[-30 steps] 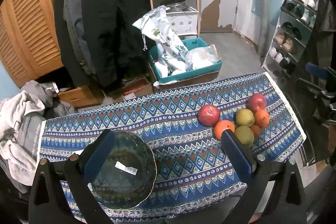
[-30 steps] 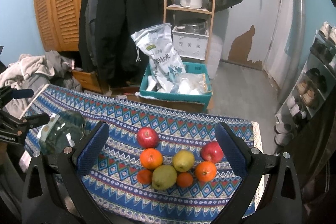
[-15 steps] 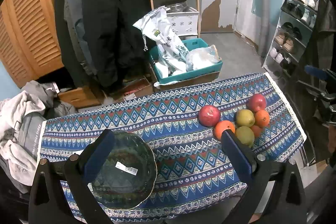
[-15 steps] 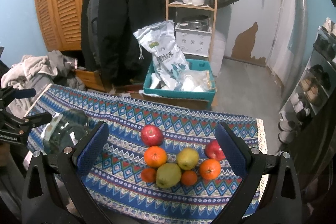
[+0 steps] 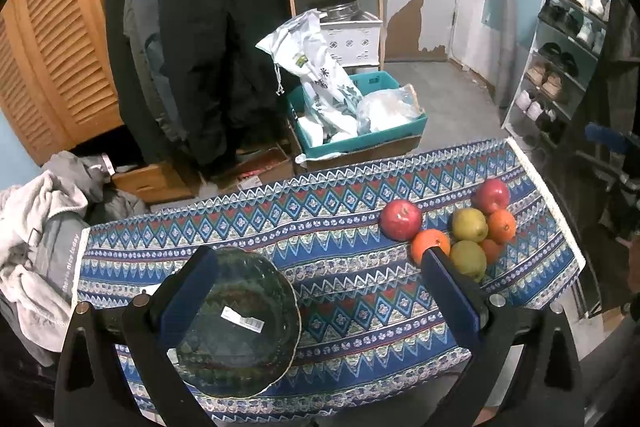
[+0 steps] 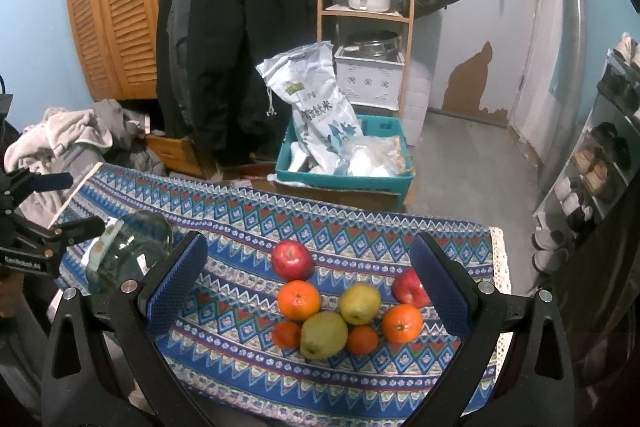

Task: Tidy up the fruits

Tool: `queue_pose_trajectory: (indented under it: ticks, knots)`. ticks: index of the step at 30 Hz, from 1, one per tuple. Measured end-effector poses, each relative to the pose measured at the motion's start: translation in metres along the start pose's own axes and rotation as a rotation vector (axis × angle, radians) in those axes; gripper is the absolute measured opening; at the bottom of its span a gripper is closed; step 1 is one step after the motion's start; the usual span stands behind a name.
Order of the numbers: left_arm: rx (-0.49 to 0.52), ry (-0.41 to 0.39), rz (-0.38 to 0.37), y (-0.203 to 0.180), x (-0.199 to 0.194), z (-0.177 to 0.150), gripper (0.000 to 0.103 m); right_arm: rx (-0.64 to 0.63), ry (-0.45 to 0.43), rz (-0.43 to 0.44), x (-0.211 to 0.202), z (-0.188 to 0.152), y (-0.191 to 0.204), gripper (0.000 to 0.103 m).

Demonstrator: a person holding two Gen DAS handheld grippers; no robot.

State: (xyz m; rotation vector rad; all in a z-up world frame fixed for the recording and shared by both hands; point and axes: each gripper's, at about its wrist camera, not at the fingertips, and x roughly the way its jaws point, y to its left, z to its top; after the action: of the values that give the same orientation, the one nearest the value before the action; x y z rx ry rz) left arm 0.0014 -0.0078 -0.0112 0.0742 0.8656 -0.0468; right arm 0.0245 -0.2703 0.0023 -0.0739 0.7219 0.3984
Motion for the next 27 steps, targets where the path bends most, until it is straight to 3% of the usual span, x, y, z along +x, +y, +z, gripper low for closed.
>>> queue_pose_trajectory:
  ticks: [27]
  knots:
    - [0.026,0.014,0.016,-0.008,0.006,0.001,0.102,0.012,0.016,-0.012,-0.001,-0.007,-0.01,0.099]
